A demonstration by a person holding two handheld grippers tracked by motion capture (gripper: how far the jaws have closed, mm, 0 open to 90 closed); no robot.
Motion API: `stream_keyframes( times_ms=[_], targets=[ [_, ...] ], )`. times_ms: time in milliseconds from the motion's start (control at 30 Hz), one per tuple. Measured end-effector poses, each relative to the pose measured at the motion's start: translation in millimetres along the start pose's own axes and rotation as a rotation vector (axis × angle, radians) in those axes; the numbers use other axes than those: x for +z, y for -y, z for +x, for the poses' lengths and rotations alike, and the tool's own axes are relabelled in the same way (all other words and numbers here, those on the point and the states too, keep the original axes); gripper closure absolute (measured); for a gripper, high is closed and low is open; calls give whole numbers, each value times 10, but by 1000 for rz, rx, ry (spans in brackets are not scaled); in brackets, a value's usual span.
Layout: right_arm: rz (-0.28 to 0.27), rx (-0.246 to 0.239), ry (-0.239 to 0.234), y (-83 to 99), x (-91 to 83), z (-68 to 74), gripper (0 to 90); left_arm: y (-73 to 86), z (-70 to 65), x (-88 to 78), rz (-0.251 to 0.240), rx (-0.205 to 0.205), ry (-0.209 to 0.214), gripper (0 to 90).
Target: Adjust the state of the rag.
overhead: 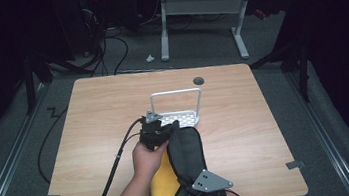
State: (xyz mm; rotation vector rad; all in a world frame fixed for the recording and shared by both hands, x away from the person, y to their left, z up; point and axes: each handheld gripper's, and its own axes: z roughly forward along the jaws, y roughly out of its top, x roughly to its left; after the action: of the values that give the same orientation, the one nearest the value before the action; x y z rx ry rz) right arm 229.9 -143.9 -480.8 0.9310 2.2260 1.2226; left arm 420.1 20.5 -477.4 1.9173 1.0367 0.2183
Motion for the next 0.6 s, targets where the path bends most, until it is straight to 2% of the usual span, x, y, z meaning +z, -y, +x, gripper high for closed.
stream_keyframes(
  times_ms=[167, 333, 433, 500, 600],
  targets=[
    [37, 11, 28, 122, -31, -101, 805, 8, -46, 135, 15, -7, -4, 824],
    [61, 30, 52, 247, -85, -179, 761, 40, -122, 263, 19, -11, 19, 815],
    [61, 44, 57, 290, -131, -213, 665, 56, -168, 273, 5, 11, 38, 742],
    [48, 53, 59, 300, -148, -233, 668, 56, -183, 234, -13, 22, 81, 650],
    [33, 60, 72, 295, -166, -260, 663, 66, -178, 117, -47, 35, 93, 581]
  ],
)
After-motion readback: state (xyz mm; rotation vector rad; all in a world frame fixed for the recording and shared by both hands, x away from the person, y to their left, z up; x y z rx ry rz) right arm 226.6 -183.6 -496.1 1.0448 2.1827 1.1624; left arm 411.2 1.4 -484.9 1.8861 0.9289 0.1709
